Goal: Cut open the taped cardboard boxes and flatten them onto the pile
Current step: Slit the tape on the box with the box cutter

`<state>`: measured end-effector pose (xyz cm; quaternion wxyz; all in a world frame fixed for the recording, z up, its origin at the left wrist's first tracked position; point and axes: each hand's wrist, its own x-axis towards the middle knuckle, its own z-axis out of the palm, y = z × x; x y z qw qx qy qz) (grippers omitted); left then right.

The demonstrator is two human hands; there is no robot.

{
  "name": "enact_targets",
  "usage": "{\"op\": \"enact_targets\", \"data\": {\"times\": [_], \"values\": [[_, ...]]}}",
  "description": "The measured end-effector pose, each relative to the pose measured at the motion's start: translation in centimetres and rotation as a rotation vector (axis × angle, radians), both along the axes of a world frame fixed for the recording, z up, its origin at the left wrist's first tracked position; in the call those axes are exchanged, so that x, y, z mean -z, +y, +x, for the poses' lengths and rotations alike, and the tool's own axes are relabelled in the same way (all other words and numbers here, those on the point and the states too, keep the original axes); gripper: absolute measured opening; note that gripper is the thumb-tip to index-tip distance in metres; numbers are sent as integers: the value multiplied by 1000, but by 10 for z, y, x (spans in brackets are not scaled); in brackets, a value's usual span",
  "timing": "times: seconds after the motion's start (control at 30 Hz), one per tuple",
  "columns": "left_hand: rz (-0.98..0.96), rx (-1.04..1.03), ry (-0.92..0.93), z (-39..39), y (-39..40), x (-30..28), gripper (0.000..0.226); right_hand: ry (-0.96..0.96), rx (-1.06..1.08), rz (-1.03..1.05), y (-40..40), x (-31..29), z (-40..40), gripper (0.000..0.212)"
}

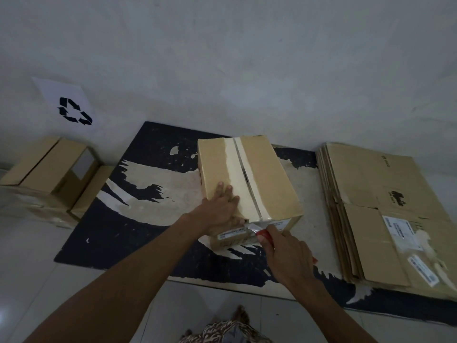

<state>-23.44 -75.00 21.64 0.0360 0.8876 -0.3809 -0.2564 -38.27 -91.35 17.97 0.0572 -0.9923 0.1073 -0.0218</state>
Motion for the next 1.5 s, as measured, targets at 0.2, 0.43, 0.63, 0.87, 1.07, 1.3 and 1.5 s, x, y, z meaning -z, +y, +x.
{"op": "enact_targets", "data": {"times": [0.2, 0.43, 0.63, 0.87, 1.07, 1.3, 1.5], "values": [[9, 14, -6, 1, 0, 2, 74, -1, 8, -59, -12, -4, -2, 76], [14, 21, -2, 2, -1, 3, 75, 9, 46, -80, -14, -6, -7, 70], [4, 14, 15, 2, 0, 4, 75, 45, 74, -144, -8, -14, -10, 69], [22, 15, 17, 5, 0, 2, 77, 121, 147, -72, 6, -21, 4, 49], [18, 18, -4, 5, -2, 1, 71, 129, 157, -96, 1, -27, -1, 44], [6, 4, 18, 6, -3, 0, 73, 151, 196, -26, 3, -27, 8, 41], [-3, 10, 12, 7, -2, -1, 73, 128, 191, -48, -8, -32, -1, 49]]}}
